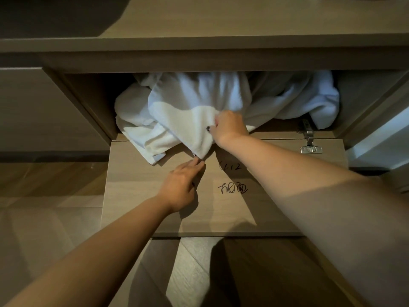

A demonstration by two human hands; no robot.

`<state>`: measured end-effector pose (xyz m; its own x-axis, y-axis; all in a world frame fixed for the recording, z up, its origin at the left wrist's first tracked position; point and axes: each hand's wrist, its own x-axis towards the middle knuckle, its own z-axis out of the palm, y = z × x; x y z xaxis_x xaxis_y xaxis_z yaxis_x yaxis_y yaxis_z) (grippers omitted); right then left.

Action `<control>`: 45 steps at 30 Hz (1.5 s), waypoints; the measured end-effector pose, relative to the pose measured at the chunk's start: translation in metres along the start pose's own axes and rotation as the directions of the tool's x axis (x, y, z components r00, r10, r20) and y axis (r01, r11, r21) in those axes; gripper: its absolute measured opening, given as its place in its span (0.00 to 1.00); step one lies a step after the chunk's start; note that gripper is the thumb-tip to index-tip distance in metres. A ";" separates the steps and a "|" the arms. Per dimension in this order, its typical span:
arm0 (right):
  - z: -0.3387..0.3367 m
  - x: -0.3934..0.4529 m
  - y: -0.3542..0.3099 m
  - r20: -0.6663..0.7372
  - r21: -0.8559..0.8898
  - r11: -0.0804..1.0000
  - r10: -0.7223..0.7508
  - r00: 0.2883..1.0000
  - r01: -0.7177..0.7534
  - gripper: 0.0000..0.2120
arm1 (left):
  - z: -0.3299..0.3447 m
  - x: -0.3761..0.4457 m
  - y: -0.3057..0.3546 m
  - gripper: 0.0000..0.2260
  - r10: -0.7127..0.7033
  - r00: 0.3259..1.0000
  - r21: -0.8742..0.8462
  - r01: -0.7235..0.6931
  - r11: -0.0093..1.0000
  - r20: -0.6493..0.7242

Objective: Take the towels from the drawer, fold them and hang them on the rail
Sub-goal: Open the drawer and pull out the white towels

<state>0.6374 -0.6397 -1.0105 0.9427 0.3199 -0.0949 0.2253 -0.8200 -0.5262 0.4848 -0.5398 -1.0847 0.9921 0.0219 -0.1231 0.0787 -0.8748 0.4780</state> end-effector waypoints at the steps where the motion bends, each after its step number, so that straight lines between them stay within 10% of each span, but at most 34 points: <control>1: 0.001 0.000 0.000 -0.001 0.006 1.000 -0.004 1.000 0.004 0.07 | 0.002 0.000 0.001 0.32 -0.004 1.000 -0.039 0.004 0.999 -0.001; 4: -0.002 -0.004 0.010 0.018 0.042 0.998 -0.052 0.998 0.051 0.03 | -0.001 -0.002 0.009 0.24 -0.152 0.984 -0.449 0.093 0.888 -0.098; 7: -0.003 -0.022 0.033 0.112 0.092 0.988 -0.134 0.985 0.124 0.05 | -0.015 0.005 0.020 0.12 -0.463 0.883 -0.862 0.175 0.475 -0.077; 11: 0.004 -0.054 0.063 0.246 0.245 0.959 -0.206 0.947 0.145 0.04 | -0.033 0.025 0.015 0.12 -0.624 0.781 -0.971 0.157 0.178 0.012; 14: -0.009 -0.053 0.072 0.238 0.562 0.810 0.036 0.971 -0.168 0.07 | -0.031 0.034 0.022 0.22 -0.689 0.725 -0.941 0.225 0.253 -0.012; 19: -0.042 -0.031 0.073 0.291 0.828 0.422 0.241 0.926 -0.370 0.23 | -0.012 0.029 0.038 0.08 -0.595 0.801 -0.877 0.237 0.418 -0.067; 22: -0.049 -0.019 0.057 0.279 0.811 0.498 0.134 0.951 -0.308 0.38 | -0.009 0.026 0.043 0.04 -0.566 0.823 -0.845 0.278 0.457 -0.036; 27: -0.035 -0.021 0.025 0.036 0.424 0.905 -0.071 0.997 0.049 0.10 | -0.027 0.025 0.038 0.08 -0.536 0.844 -0.843 0.271 0.465 -0.024; 31: -0.018 -0.045 0.025 0.013 0.175 0.916 -0.369 0.929 0.361 0.12 | -0.045 0.026 0.032 0.07 -0.537 0.844 -0.957 0.164 0.240 0.010; 35: -0.002 -0.076 0.032 0.069 0.294 0.893 -0.376 0.924 0.341 0.10 | -0.069 0.027 0.025 0.15 -0.405 0.912 -0.992 0.102 0.077 0.062; 40: -0.009 -0.082 0.039 0.084 0.467 0.876 -0.178 0.980 0.120 0.12 | -0.075 0.036 0.033 0.13 -0.525 0.851 -0.937 0.207 0.280 0.031; 45: -0.038 -0.055 0.051 0.277 0.854 0.342 0.341 0.898 -0.393 0.06 | -0.078 0.034 0.042 0.17 -0.505 0.840 -0.863 0.096 0.497 -0.197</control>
<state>0.6067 -0.7173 -1.0000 0.8557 0.1391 -0.4984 -0.5033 -0.0005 -0.8641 0.5292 -0.5379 -1.0013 0.8131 0.5556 -0.1735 0.2185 -0.0150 0.9757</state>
